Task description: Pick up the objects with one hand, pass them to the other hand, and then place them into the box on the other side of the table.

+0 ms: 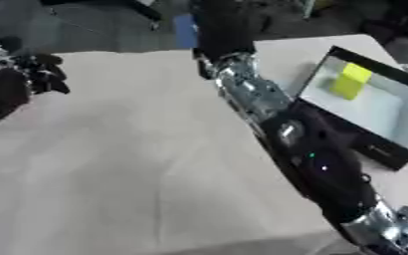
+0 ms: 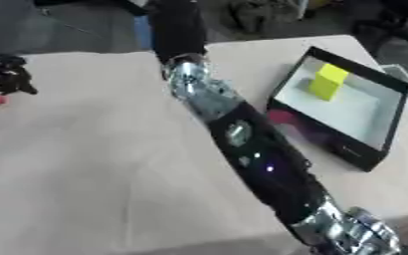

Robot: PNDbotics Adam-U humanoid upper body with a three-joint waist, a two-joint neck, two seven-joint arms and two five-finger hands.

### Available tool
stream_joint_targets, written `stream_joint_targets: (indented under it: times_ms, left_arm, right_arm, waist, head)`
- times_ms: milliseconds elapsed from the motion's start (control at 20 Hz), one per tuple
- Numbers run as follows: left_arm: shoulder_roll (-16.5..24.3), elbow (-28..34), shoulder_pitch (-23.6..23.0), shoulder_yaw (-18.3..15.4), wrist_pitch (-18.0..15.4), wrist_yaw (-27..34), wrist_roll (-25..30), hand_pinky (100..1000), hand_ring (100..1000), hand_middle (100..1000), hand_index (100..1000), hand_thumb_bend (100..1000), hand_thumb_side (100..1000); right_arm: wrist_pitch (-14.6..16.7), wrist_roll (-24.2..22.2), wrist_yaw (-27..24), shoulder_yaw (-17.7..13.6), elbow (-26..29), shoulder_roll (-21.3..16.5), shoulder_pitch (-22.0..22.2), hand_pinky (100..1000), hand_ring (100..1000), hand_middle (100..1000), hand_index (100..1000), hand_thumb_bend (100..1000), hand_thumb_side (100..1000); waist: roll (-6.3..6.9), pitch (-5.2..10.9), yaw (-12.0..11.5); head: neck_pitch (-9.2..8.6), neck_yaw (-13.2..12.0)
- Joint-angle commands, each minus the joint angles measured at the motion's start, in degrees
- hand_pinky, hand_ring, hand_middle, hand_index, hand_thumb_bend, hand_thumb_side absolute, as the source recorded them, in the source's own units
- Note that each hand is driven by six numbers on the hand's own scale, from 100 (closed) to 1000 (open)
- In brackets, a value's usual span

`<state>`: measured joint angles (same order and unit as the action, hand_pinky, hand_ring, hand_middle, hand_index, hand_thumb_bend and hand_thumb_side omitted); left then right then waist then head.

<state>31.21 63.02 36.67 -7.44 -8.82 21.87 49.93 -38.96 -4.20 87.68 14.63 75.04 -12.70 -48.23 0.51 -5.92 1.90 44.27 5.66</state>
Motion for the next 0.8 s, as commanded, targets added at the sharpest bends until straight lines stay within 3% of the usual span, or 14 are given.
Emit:
stream_joint_targets:
  times_ms: [50,150,350,500,550,650,750,800]
  left_arm:
    - [6.2,3.5,-2.1,-3.1,-4.8,1.8,-1.6,751,593,598,784,141,1000]
    - [7.7,4.9,-4.8,-4.4,-7.1,2.1,-2.7,751,593,598,784,123,1000]
    - [8.8,7.5,-9.6,-5.8,-9.9,1.2,-3.8,750,592,598,785,100,1000]
    - [8.5,8.9,-12.2,-6.4,-11.4,-1.1,-3.6,750,593,598,787,100,1000]
    - [8.4,9.2,-12.8,-6.5,-11.8,-1.7,-3.5,750,593,598,787,100,1000]
    - [8.2,9.4,-13.6,-6.8,-12.3,-2.4,-3.4,750,592,597,786,100,1000]
    - [8.0,9.3,-14.1,-7.0,-12.5,-3.0,-3.4,749,592,597,786,100,1000]
    - [7.9,9.3,-14.3,-7.0,-12.5,-3.2,-3.4,749,593,597,786,100,1000]
  right_arm:
    - [-9.0,4.8,-2.7,-6.9,-4.4,-5.9,-0.1,289,579,533,333,100,100]
    - [-12.1,8.4,-5.1,-11.1,-6.9,-8.1,0.6,273,572,527,343,100,100]
    - [-13.0,16.7,-13.5,-18.8,-12.1,-10.4,1.4,241,562,520,377,100,100]
    - [-13.0,21.5,-22.4,-20.2,-17.9,-11.3,1.5,300,600,568,434,100,100]
    - [-13.0,21.7,-25.4,-19.9,-20.3,-11.6,1.5,344,622,590,472,100,100]
    - [-13.0,19.4,-29.9,-18.5,-24.6,-12.1,1.4,533,701,677,702,100,100]
    - [-13.0,14.6,-32.5,-17.0,-28.5,-12.6,1.2,679,750,734,810,100,109]
    - [-13.0,12.1,-32.7,-16.3,-30.2,-12.9,1.0,731,764,750,846,140,288]
  waist:
    - [0.17,1.00,-0.3]
    - [0.20,0.95,-0.4]
    - [0.23,1.00,-0.4]
    - [0.31,1.11,-0.5]
    - [0.35,1.13,-0.5]
    - [0.44,1.16,-0.6]
    - [0.44,1.17,-0.7]
    - [0.43,1.18,-0.7]
  head:
    - [-0.15,0.6]
    - [-0.15,1.4]
    - [-0.15,4.1]
    - [-0.15,6.0]
    - [-0.15,6.5]
    - [-0.15,6.9]
    - [-0.15,7.3]
    - [-0.15,7.3]
